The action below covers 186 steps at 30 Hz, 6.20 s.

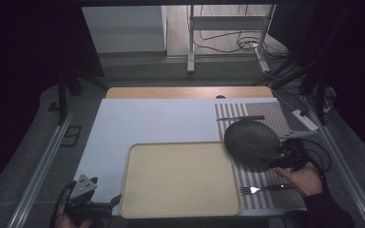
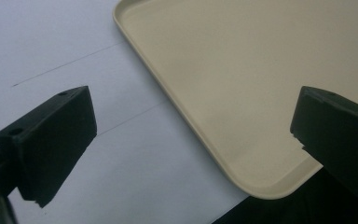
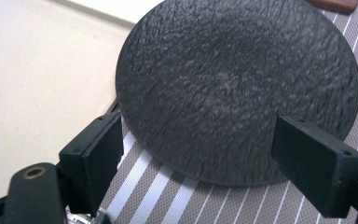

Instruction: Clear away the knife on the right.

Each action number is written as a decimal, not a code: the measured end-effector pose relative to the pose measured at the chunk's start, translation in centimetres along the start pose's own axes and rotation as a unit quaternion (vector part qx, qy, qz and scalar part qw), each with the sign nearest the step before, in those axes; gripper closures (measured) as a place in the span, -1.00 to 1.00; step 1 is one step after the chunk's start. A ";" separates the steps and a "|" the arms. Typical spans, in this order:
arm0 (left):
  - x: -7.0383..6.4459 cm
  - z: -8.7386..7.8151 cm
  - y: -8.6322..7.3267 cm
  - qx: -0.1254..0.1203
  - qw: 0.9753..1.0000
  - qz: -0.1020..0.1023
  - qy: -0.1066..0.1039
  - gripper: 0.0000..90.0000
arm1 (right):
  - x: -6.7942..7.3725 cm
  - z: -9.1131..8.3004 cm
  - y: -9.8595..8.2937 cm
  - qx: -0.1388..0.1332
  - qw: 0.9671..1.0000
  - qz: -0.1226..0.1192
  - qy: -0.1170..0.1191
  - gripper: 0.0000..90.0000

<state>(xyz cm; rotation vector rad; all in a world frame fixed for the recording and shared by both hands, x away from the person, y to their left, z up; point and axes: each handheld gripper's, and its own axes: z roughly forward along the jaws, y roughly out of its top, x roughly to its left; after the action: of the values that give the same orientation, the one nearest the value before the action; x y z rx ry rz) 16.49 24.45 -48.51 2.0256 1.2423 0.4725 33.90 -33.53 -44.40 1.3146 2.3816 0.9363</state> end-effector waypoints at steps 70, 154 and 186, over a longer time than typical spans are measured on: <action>0.0 0.2 0.1 0.006 1.000 0.003 -0.001 -0.99 | -12.1 11.9 11.1 0.041 0.996 0.042 -0.072 1.00; -0.5 0.4 0.2 0.018 1.000 0.023 0.007 -0.97 | -9.7 17.4 13.1 0.109 0.992 -0.016 -0.063 0.26; -0.5 0.3 0.2 0.016 1.000 0.024 0.008 -0.97 | -13.3 12.6 10.7 0.106 0.989 -0.010 -0.102 0.73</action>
<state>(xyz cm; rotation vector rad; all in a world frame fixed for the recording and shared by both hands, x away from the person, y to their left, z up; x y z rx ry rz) 16.59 23.81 -48.55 2.0861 1.2200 0.4968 54.70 -35.30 -47.98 1.3823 2.3800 0.5239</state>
